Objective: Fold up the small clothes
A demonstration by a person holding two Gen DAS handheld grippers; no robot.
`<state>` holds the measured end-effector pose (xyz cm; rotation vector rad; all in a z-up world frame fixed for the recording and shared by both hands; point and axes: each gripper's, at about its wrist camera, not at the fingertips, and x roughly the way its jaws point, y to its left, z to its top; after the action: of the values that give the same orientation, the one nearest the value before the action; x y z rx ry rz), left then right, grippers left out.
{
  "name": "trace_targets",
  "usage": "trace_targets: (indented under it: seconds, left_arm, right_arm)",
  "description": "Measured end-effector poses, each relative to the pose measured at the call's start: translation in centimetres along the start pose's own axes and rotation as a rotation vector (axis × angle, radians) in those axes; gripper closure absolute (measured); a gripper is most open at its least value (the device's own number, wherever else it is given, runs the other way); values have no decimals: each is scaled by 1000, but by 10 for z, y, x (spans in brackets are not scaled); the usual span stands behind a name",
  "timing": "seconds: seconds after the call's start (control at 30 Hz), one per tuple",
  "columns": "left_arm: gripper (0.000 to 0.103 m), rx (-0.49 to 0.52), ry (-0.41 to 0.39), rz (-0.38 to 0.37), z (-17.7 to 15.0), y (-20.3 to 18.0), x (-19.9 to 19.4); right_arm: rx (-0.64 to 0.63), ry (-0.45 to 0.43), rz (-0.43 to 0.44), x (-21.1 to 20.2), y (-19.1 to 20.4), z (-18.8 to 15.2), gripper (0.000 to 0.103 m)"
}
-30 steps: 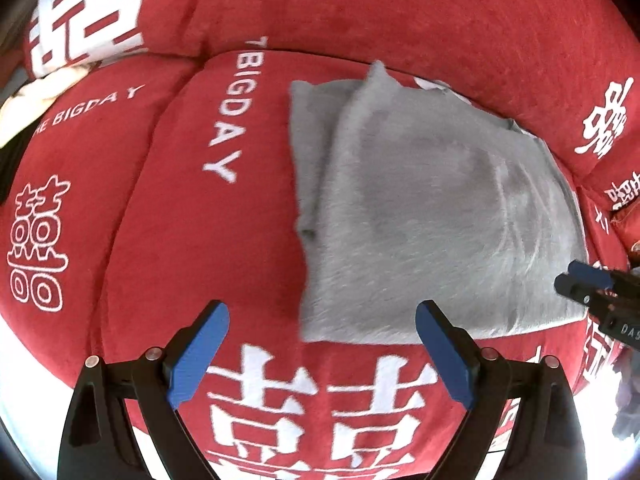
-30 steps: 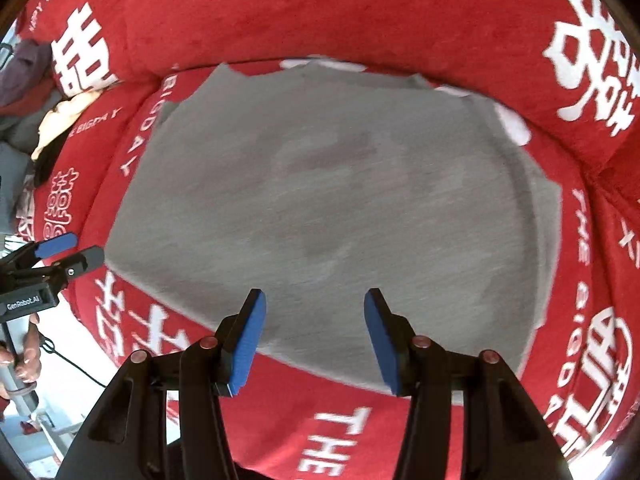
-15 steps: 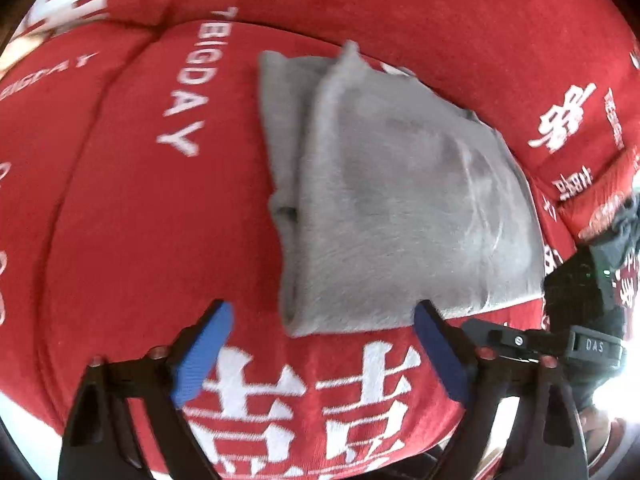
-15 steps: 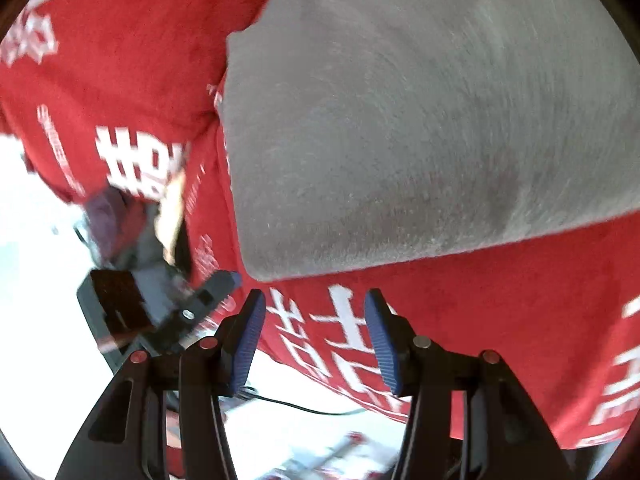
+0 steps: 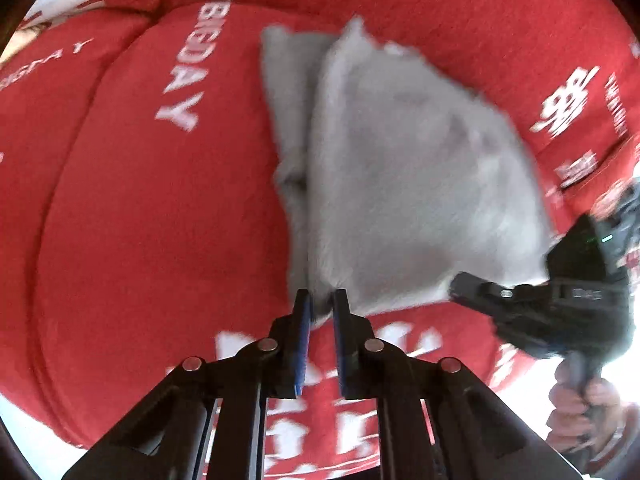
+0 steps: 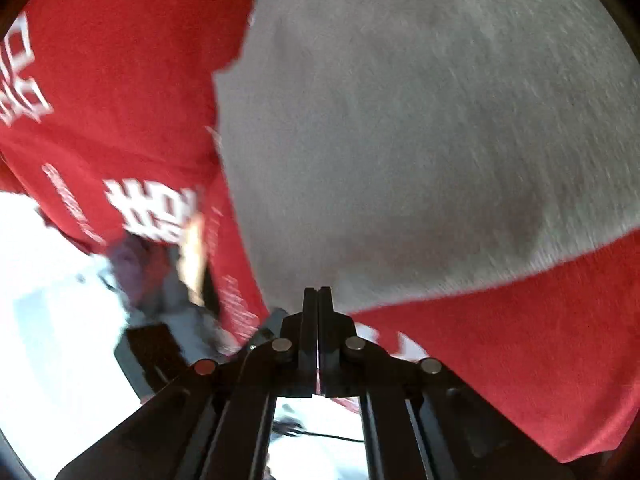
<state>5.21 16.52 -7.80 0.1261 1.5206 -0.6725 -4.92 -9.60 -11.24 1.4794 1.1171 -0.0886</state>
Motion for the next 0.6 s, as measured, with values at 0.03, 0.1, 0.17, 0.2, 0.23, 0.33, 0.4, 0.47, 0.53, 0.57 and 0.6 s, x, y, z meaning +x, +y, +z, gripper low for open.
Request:
trace_targets:
  seconds: [0.03, 0.1, 0.17, 0.2, 0.23, 0.33, 0.4, 0.47, 0.53, 0.57, 0.6]
  left_arm:
    - [91, -14, 9, -3, -3, 3, 4]
    - [91, -47, 3, -23, -9, 10, 4]
    - [91, -37, -7, -11, -12, 9, 1]
    - [91, -29, -12, -3, -13, 9, 0]
    - [91, -27, -14, 0, -14, 9, -1]
    - [90, -54, -30, 37, -13, 12, -7]
    - [90, -91, -25, 72, -12, 17, -12]
    - [90, -125, -14, 102, -12, 24, -15]
    - [89, -142, -3, 124, -12, 29, -18]
    - [83, -143, -1, 138, -12, 30, -20]
    - [52, -141, -9, 164, -12, 32, -23]
  right_arm:
    - [13, 12, -23, 4, -6, -3, 103]
    - [32, 29, 7, 9, -15, -9, 101]
    - [30, 28, 55, 11, -16, -15, 98]
    - [27, 25, 63, 11, -17, -16, 97]
    - [30, 20, 78, 12, -17, -17, 87]
    - [53, 13, 118, 20, -13, -15, 53]
    - [60, 12, 139, 31, -7, -12, 51]
    - [75, 10, 142, 41, -2, -9, 51]
    - [128, 12, 164, 53, -2, -4, 62]
    - [149, 16, 172, 57, -2, -3, 74]
    - [164, 25, 172, 60, -2, -1, 95]
